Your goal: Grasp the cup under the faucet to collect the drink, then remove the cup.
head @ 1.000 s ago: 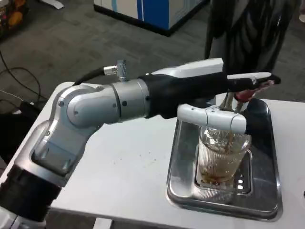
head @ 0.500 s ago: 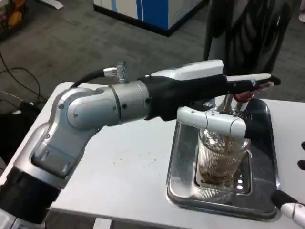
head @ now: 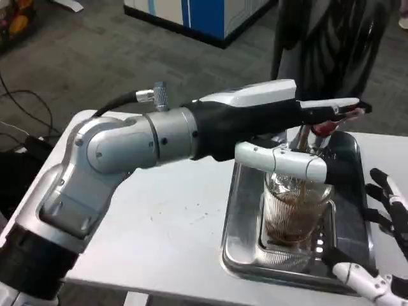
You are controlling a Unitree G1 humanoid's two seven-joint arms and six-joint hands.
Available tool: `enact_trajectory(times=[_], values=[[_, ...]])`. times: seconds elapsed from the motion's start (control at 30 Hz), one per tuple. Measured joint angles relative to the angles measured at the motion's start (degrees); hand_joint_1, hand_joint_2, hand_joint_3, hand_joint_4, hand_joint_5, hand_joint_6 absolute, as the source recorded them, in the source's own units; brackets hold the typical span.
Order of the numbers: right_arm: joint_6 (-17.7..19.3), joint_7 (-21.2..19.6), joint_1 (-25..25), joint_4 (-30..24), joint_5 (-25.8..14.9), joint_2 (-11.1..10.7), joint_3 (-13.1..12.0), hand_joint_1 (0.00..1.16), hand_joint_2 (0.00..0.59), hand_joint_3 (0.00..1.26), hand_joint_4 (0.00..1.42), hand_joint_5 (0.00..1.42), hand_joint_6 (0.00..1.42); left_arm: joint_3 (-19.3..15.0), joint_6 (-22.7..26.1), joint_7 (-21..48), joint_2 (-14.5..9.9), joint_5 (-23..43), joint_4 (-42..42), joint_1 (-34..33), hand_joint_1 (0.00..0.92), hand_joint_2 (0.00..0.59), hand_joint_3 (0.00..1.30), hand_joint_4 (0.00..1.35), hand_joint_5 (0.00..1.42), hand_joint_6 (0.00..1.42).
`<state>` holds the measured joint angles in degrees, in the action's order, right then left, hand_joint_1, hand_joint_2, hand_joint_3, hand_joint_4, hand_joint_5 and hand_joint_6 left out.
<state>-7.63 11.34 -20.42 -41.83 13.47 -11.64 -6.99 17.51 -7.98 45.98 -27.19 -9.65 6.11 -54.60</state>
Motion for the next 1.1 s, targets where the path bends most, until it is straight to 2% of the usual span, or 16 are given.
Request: enact_trajectory(times=[0.13,0.3,0.5,0.67,1.1], values=[[0.00,-1.40,1.43,1.56,1.50,0.58,2.30,0.65,0.217,0.00,0.02,0.13,0.05,-0.10,0.13,0.00,-0.58,-0.14,-0.29,0.14,0.000,0.046,0.05,0.00,0.05,0.00],[-0.31,-4.15,4.35,4.39,3.64,2.57,5.35,0.65,0.217,0.00,0.01,0.13,0.04,-0.16,0.48,0.01,-1.25,-0.15,-0.83,0.29,0.000,0.046,0.05,0.00,0.05,0.00],[-0.77,-7.06,6.11,6.25,5.27,4.42,6.54,0.65,0.217,0.00,0.01,0.13,0.03,-0.16,0.57,0.01,-1.47,-0.15,-1.01,0.35,0.000,0.047,0.05,0.00,0.05,0.00],[-2.56,-9.82,7.51,8.37,6.32,6.79,7.96,0.65,0.217,0.00,0.01,0.13,0.03,-0.13,0.56,0.01,-1.59,-0.15,-1.01,0.35,0.000,0.050,0.05,0.00,0.05,0.00],[-4.15,-14.03,11.14,12.48,8.85,9.24,10.41,0.65,0.217,0.00,0.01,0.12,0.02,-0.14,0.32,0.02,-2.01,-0.19,-0.90,0.36,0.000,0.042,0.05,0.00,0.05,0.00]])
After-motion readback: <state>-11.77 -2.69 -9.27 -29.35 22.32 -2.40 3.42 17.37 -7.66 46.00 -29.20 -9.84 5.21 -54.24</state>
